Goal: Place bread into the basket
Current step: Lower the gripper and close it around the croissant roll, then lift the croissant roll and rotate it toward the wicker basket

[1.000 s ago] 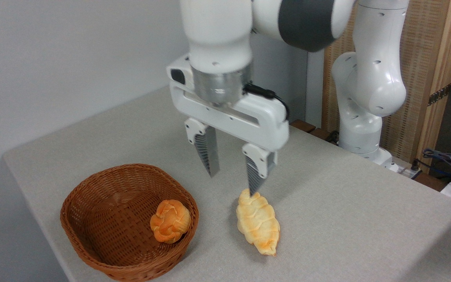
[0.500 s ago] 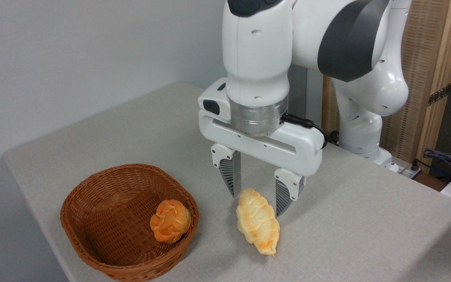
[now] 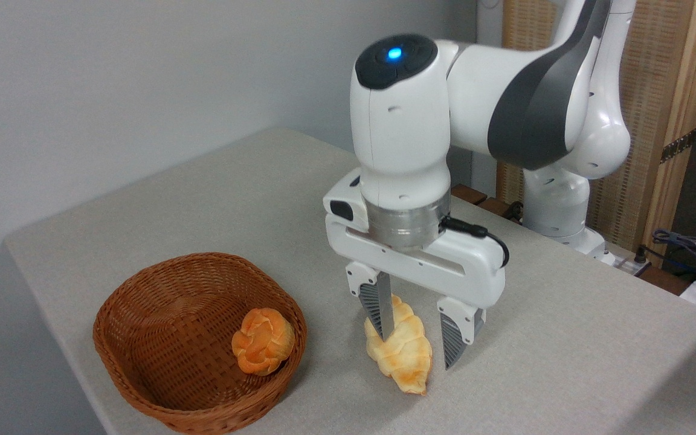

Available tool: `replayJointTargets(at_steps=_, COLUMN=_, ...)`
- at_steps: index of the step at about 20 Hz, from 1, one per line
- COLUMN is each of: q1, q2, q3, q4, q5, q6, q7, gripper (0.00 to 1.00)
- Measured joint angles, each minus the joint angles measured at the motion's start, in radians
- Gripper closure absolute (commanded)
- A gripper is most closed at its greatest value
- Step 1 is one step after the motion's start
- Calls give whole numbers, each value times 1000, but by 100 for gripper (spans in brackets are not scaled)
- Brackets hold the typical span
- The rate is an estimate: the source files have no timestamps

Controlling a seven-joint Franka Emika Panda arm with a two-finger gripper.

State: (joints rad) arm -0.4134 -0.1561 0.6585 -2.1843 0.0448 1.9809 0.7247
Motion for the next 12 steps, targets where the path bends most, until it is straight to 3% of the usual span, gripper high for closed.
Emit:
replayJointTargets(at_steps=7, q1=-17, q2=2, q3=-4, q4=-15, q5=2, q6=8, q7=0, gripper=0)
replayJointTargets(at_steps=12, q1=-89, q2=24, q3=-8, q4=-15, q5=3, q6=43, q7=0, gripper=0)
